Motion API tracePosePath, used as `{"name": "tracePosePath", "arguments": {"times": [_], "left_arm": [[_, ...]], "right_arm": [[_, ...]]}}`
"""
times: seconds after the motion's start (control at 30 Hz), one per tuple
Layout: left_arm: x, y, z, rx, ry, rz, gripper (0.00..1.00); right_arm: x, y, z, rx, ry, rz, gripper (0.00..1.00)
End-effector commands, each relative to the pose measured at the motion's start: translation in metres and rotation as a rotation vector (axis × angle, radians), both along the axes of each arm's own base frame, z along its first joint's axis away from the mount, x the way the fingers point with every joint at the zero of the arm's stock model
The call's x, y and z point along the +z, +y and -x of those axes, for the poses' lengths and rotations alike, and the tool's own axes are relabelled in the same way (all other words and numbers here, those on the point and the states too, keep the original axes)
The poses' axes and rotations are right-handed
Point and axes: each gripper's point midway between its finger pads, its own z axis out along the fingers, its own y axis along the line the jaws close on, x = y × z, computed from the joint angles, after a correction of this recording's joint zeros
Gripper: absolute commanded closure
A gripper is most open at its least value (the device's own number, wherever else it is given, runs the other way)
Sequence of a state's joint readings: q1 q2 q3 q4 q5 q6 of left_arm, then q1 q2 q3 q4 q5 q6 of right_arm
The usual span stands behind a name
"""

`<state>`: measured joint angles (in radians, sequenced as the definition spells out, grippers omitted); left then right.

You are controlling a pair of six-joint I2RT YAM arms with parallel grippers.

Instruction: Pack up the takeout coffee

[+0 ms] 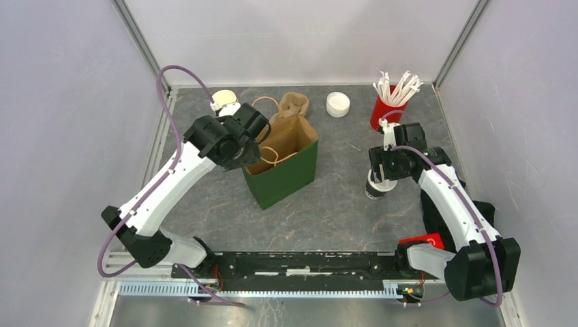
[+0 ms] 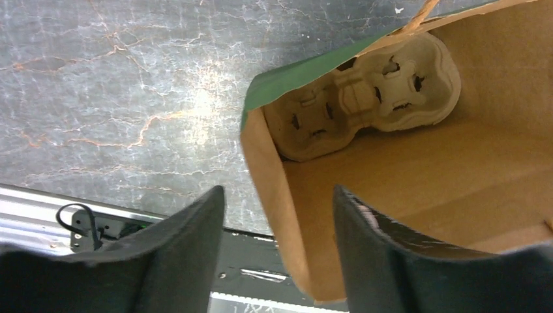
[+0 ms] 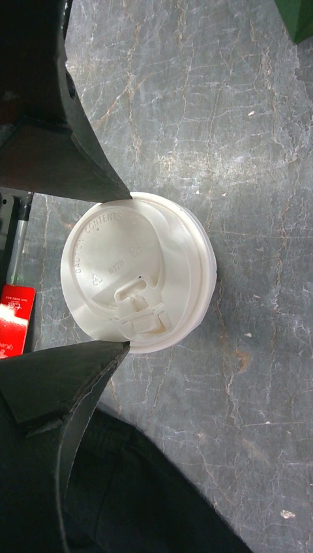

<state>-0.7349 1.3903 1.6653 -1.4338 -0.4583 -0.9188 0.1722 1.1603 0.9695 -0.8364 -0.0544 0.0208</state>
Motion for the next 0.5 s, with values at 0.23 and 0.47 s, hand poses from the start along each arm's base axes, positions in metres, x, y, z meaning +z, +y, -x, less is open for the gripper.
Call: {"name": "tracePosePath", "arguments": {"times": [0.23,0.47], "left_arm": [[0.009,-0.006,-0.039,-0.032,-0.139,-0.029,0.86],[0.02,-0.013,-0.055,-0.163,-0.271,-0.041,0.98]], "right_arm": [[0.099,0.042,-0.027,0.113,-0.288,-0.141,0.34],[0.187,0.073,-0.018,0.263,-0.507,-0.228,0.35]]}}
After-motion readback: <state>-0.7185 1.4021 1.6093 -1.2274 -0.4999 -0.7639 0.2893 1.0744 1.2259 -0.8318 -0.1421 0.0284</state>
